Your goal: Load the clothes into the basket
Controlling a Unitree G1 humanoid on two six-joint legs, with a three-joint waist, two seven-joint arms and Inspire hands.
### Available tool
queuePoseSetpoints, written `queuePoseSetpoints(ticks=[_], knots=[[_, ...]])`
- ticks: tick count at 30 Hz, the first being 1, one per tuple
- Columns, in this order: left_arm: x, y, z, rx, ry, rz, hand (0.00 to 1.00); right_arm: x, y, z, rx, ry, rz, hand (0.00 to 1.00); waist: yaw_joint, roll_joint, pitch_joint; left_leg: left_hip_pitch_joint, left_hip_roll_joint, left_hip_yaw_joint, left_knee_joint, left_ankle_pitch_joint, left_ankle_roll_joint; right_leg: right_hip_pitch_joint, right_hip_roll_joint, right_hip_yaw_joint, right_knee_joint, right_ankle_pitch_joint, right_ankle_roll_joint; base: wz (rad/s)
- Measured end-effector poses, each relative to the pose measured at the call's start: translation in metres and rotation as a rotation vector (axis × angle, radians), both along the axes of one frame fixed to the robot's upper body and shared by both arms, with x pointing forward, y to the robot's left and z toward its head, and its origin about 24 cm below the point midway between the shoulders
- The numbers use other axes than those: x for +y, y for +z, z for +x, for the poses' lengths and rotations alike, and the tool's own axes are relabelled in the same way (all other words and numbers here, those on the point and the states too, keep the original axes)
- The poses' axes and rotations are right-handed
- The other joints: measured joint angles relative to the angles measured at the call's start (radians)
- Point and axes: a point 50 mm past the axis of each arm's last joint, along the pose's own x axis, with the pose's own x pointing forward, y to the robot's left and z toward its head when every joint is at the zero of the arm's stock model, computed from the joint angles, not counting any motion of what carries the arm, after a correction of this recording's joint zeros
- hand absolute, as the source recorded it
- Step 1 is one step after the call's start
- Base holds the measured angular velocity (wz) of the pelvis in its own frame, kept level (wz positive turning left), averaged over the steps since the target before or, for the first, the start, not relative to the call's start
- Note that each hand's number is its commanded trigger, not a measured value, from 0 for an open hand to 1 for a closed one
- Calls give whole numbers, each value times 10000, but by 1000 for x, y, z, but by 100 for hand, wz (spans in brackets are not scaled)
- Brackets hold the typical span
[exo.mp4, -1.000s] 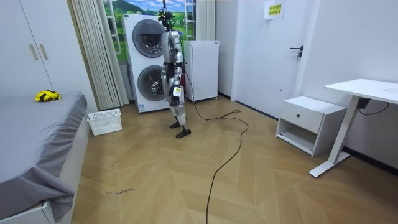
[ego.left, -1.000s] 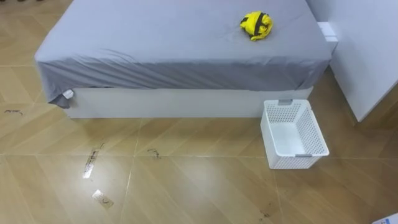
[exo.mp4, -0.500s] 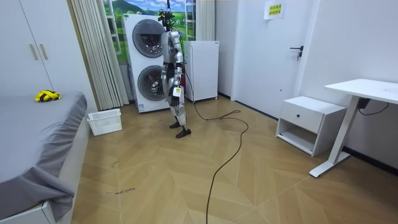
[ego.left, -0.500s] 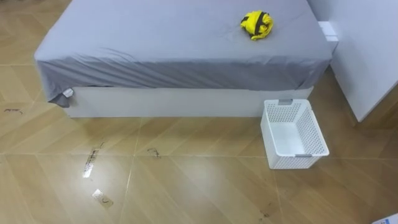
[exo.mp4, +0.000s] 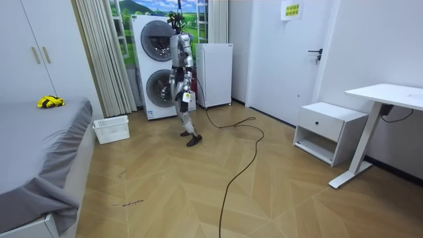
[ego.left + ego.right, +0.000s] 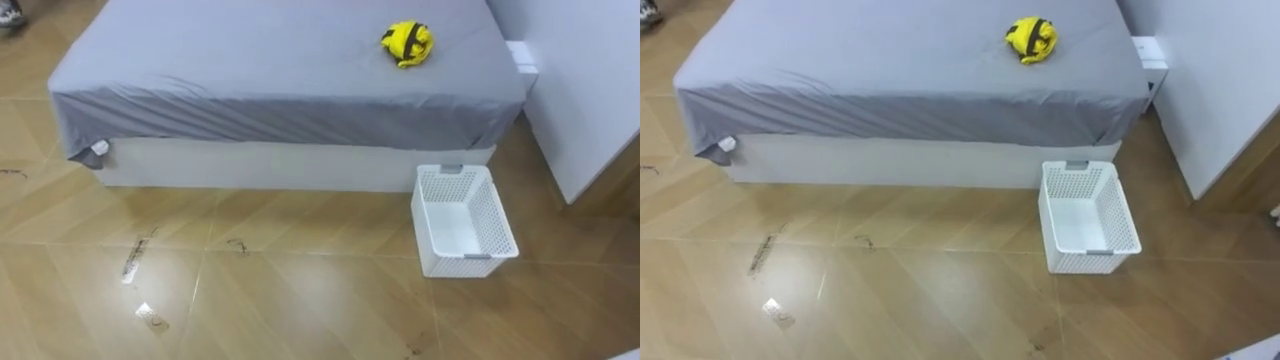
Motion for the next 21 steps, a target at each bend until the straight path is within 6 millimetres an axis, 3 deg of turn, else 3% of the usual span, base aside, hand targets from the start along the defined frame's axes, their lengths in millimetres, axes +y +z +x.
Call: queuePoseSetpoints(ticks=[1, 3, 4, 6, 7, 8, 9, 10, 12, 13, 15, 16, 17, 18, 19, 21], knots=[[-1, 1, 4, -277, 195, -68, 0, -2, 0, 0, 5, -41, -86, 0, 26, -27, -13, -432, -342, 8, -342, -113, 179, 69, -119, -13, 65, -148, -24, 5], [-4, 2, 6, -648, 633, -162, 0, -5, 1, 3, -64, -63, -194, 0, 134, -113, -36, -1485, -1043, 26, -2340, 340, -68, 80, -394, 66, 187, -463, 50, -15], [-3, 2, 4, -622, 674, -117, 0, -5, 1, 3, -53, -16, -210, 0, 232, -108, -20, -1705, -1111, 21, -3021, 663, -98, 107, -441, 111, 179, -542, 49, -51], [2, 1, -21, 54, 902, 238, 0, -3, 1, 1, 96, 301, -197, 0, 275, -101, 5, -2182, -1064, -6, -4384, 2085, -23, 630, -599, 344, -17, -929, 192, -53], [3, 1, -25, 161, 955, 284, 0, -2, 0, 0, 145, 360, -208, 0, 293, -139, 15, -2258, -1057, 19, -4464, 2436, 20, 748, -660, 425, -55, -1009, 299, -34], [3, 0, -31, 336, 1066, 312, 0, -2, 0, 0, 193, 537, -239, 0, 331, -282, 11, -2355, -1150, 216, -4340, 3148, 291, 851, -870, 636, -83, -1228, 487, -27], [2, 0, -31, 373, 1047, 266, 0, -2, 1, 5, 58, 595, -260, 0, 298, -388, -55, -2606, -1270, 441, -3761, 3316, 659, 905, -1064, 662, -257, -1373, 666, -26], [1, 0, -32, 387, 1039, 241, 0, -1, 1, 6, 21, 646, -269, 0, 301, -466, -24, -2786, -1309, 554, -3276, 2946, 715, 902, -1182, 633, -305, -1394, 718, -16], [-2, -1, -24, 176, 889, 73, 0, -2, 3, 16, -388, 769, -388, 0, 273, -489, 42, -3221, -1311, 695, -1721, 1846, 834, 1055, -1466, 495, -204, -1089, 1205, -17], [-1, -1, -23, 147, 876, 60, 0, -2, 3, 17, -458, 831, -413, 0, 335, -481, 42, -3246, -1283, 746, -1341, 1556, 882, 1075, -1540, 543, 19, -1042, 1268, -22], [1, 0, -21, 99, 866, 105, 0, 0, 4, 23, -622, 952, -492, 0, 331, -460, 25, -2600, -1363, 1093, -880, 571, 988, 587, -1826, 392, 2332, -653, 1507, -15], [1, 0, -19, 56, 837, 111, 0, -1, 4, 23, -632, 929, -546, 0, 284, -444, 35, -2336, -1376, 1200, -1009, 304, 987, 360, -1872, 282, 3139, -321, 1513, 10], [2, 0, -10, -113, 684, 160, 0, -1, 4, 23, -608, 913, -672, 0, 302, -373, 22, -1848, -1429, 1350, -1211, 34, 1088, -172, -1999, 196, 4694, 736, 1423, 18], [2, 1, 0, -299, 405, 221, 0, -1, 4, 24, -624, 931, -759, 0, 360, -307, -10, -1265, -1569, 1290, -1647, -83, 1149, -735, -2088, 128, 5881, 2122, 1285, 14], [2, 2, 6, -420, 261, 270, 0, -1, 5, 26, -696, 949, -788, 0, 389, -230, -13, -997, -1582, 1211, -1888, -145, 1158, -1030, -2071, 50, 6317, 2382, 1155, -10], [2, 5, 25, -836, -303, 488, 0, 1, 9, 44, -1341, 1137, -769, 0, 606, 44, 34, 61, -1462, 917, -2815, -198, 1053, -2800, -1518, -623, 7419, 541, 552, -16]])
